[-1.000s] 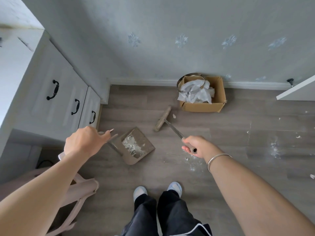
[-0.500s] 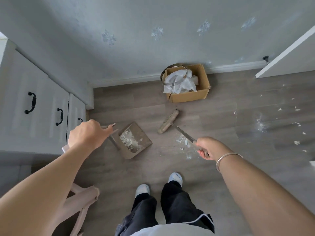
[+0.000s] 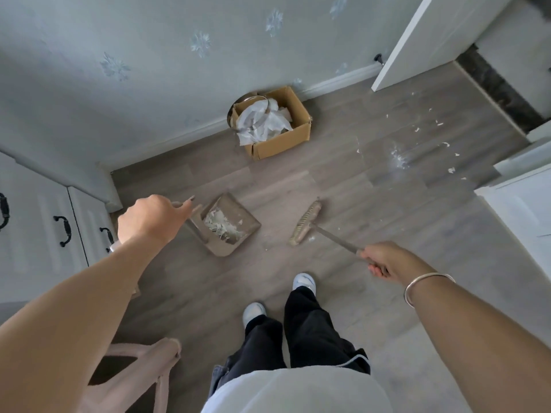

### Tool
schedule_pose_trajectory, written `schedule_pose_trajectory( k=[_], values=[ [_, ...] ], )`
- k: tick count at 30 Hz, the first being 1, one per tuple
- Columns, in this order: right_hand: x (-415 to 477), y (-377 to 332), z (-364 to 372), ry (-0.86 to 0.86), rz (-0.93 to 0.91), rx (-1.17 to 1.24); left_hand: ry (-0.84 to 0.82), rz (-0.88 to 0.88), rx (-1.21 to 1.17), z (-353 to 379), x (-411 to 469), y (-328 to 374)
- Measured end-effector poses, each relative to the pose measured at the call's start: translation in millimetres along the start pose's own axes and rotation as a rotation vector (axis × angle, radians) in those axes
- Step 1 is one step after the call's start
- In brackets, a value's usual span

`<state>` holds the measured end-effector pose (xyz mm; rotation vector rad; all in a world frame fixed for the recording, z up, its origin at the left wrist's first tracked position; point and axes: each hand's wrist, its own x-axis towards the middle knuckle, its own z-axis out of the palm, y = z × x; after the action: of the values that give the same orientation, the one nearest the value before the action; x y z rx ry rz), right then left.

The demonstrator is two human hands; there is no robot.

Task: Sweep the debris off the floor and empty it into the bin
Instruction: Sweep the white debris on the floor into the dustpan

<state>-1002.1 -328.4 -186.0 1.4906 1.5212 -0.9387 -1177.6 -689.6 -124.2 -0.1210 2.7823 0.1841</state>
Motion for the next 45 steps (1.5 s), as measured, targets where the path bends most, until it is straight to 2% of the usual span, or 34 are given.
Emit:
schedule_pose_trajectory(
  k=[3, 11, 17, 21, 28, 36, 45],
  values=[
    [-10, 10, -7, 0.072, -0.091, -0.023, 0.015, 0.015, -0.012, -3, -6, -7],
    [-36, -1, 10, 0.009, -0.18, -0.244, 0.06, -0.01, -0.056, -20, -20, -13],
    [-31, -7, 43, -0.045, -0.243, -0.292, 0.082, -0.085, -0.065, -24, -34, -13],
    [-13, -5, 47, 0.018, -0.25, -0.279, 0.093, -0.118, -0.056, -17, -39, -11],
    [14, 7, -8, 0.127, -0.229, -0.309, 0.068, -0.141, 0.028, -1, -42, 8],
    [31, 34, -77, 0.316, -0.238, -0.308, 0.022, -0.076, 0.01, 9, -52, 50],
    [28, 49, -138, 0.366, -0.322, -0.185, -0.062, 0.044, 0.067, 24, -55, 109]
  ],
)
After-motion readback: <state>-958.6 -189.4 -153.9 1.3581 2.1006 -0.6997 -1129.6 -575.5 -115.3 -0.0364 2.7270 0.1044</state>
